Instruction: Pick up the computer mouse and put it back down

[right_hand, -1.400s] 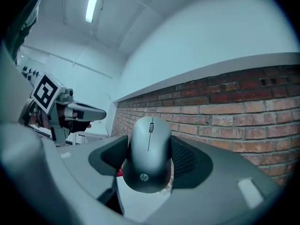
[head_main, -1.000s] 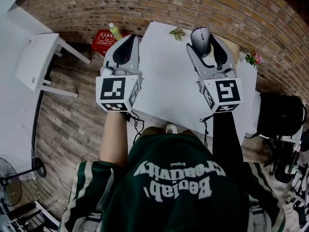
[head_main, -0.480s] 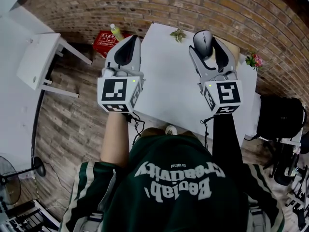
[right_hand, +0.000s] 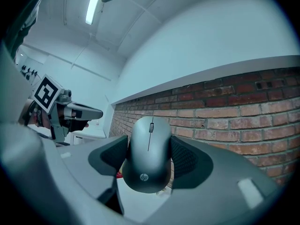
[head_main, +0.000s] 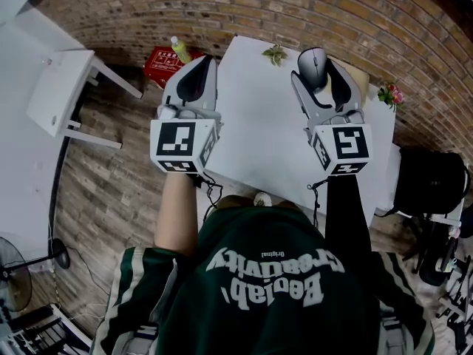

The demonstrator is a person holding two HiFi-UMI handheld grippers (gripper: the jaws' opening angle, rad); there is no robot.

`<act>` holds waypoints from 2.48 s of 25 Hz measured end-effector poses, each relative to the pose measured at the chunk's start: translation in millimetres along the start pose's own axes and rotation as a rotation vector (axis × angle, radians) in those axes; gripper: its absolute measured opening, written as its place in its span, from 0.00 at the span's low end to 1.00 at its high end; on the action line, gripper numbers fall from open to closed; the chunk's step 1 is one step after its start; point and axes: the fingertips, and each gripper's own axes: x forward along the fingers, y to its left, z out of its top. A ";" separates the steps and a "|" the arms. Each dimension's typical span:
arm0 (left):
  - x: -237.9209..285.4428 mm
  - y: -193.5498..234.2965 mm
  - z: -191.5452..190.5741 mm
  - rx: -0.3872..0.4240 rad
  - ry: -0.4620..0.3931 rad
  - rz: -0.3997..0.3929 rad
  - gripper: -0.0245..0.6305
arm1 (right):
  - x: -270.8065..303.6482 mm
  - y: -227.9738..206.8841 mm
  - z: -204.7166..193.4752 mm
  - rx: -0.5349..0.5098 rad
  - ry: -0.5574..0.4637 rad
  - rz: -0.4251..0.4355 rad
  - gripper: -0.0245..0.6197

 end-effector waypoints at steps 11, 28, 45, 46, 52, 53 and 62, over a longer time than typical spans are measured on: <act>6.7 -3.7 -7.2 0.005 0.005 -0.023 0.04 | 18.0 11.0 -47.9 0.024 0.109 0.038 0.51; 5.8 -7.1 -4.8 0.034 -0.007 -0.019 0.04 | 17.9 48.9 -212.6 0.119 0.457 0.133 0.51; -7.9 1.7 -14.4 0.050 0.021 -0.005 0.04 | -20.3 112.4 -361.1 0.202 0.831 0.231 0.51; -9.4 3.1 -16.0 0.047 0.025 -0.003 0.04 | -23.9 114.8 -368.0 0.207 0.851 0.233 0.51; -19.7 8.8 -20.2 0.046 0.039 0.016 0.04 | -30.7 117.5 -384.6 0.211 0.898 0.224 0.51; -21.0 9.4 -20.2 0.045 0.040 0.018 0.04 | -30.7 117.4 -385.7 0.219 0.904 0.218 0.51; -23.7 13.3 -21.2 0.041 0.045 0.027 0.04 | -29.0 121.2 -391.2 0.221 0.906 0.217 0.52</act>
